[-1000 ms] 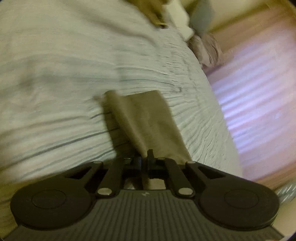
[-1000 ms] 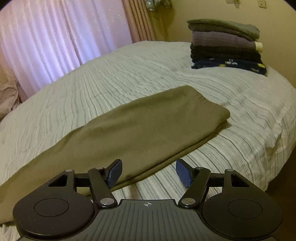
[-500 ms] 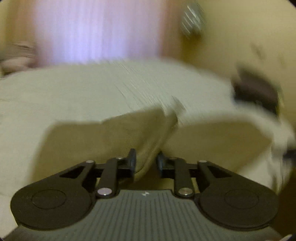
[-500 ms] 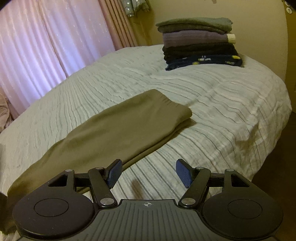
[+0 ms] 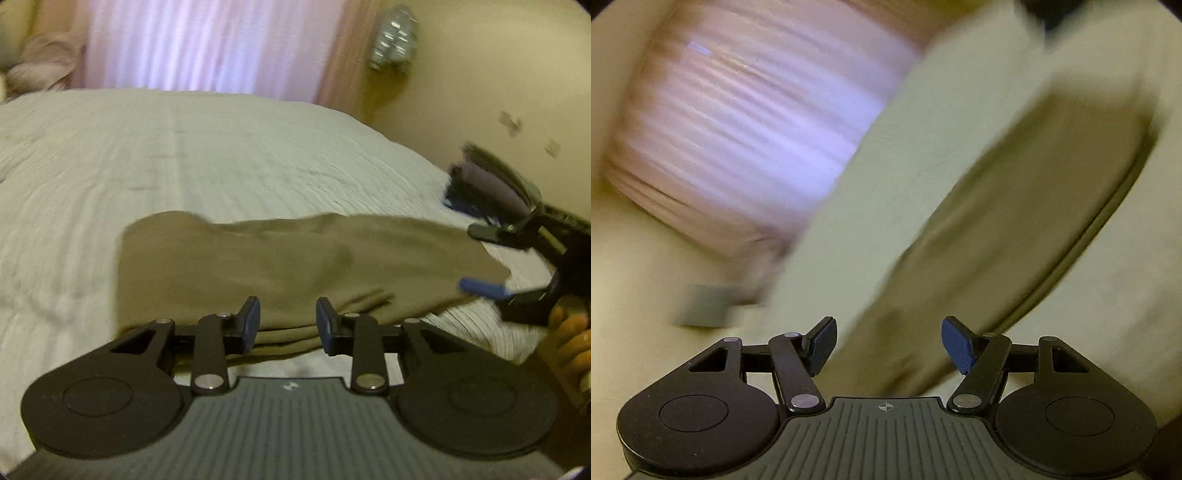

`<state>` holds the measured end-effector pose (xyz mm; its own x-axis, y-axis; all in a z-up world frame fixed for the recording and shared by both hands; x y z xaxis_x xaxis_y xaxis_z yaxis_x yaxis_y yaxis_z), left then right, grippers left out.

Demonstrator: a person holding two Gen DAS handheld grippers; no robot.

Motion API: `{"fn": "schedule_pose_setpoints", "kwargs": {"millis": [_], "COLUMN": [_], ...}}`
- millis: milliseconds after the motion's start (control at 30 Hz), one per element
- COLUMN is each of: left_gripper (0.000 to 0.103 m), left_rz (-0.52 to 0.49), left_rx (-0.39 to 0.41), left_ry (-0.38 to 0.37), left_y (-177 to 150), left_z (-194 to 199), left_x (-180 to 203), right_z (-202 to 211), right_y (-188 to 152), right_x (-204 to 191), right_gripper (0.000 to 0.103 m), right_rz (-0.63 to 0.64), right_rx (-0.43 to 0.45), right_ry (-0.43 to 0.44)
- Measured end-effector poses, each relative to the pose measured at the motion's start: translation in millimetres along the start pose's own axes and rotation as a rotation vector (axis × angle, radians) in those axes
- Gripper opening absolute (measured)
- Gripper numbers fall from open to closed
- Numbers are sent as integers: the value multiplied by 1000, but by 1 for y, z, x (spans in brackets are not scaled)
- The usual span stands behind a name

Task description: Fold clothes

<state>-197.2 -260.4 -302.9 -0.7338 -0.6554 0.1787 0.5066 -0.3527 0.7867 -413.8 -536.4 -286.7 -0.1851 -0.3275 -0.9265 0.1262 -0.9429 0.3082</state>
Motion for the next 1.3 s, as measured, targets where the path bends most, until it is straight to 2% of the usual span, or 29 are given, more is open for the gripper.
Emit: {"fn": "schedule_pose_setpoints", "kwargs": {"millis": [67, 100, 133, 300, 467, 600, 633, 700, 733, 833, 933, 1033, 1133, 1233, 1300], "left_gripper": [27, 27, 27, 27, 27, 27, 27, 27, 27, 27, 27, 27, 27, 27, 27], "left_rz": [57, 86, 107, 170, 238, 247, 250, 265, 274, 284, 274, 249, 225, 201, 185], "left_rx": [0, 0, -1, 0, -7, -12, -13, -13, -11, 5, 27, 18, -19, -56, -81], "left_ry": [13, 19, 22, 38, 12, 8, 10, 5, -1, -33, -80, -132, -147, -163, -173], "left_y": [1, 1, 0, -2, -2, -2, -2, 0, 2, 14, 29, 39, 39, 39, 39], "left_z": [9, 13, 16, 21, 20, 17, 17, 17, 17, 18, 16, 5, -11, -26, -37], "left_x": [-18, -28, -36, -65, -75, -76, -77, -78, -79, -76, -66, -47, -29, -10, 2], "right_z": [-23, -31, -39, -64, -76, -88, -92, -97, -96, -79, -35, 13, 49, 66, 70], "right_y": [-10, -13, -16, -26, -26, -23, -23, -23, -24, -17, 7, 36, 68, 89, 95], "right_x": [5, 7, 9, 13, 18, 20, 21, 18, 15, -8, -34, -39, -3, 54, 84], "right_gripper": [64, 46, 39, 39, 39, 39, 35, 5, 3, 3, 3, 3, 3, 3, 3], "right_rz": [-99, -123, -135, -194, -186, -164, -153, -82, -31, 161, 355, 479, 416, 269, 164], "right_rx": [-41, -54, -64, -112, -115, -110, -109, -103, -100, -28, 133, 275, 342, 309, 285], "right_ry": [30, 19, -5, -68, -162, -204, -215, -215, -211, -160, -130, -172, -281, -386, -390]}}
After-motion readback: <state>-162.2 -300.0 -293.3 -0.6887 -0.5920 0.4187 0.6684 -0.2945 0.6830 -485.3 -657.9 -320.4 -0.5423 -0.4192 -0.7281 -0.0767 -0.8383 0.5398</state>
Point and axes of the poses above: each gripper's, at about its wrist camera, not at the fingertips, and z roughly against the way its jaws point, x to its right, y to its top, the point moved 3 cm from there along -z, roughly the way its jaws point, and after that the axes turned 9 degrees about y, right-handed, at the moved point
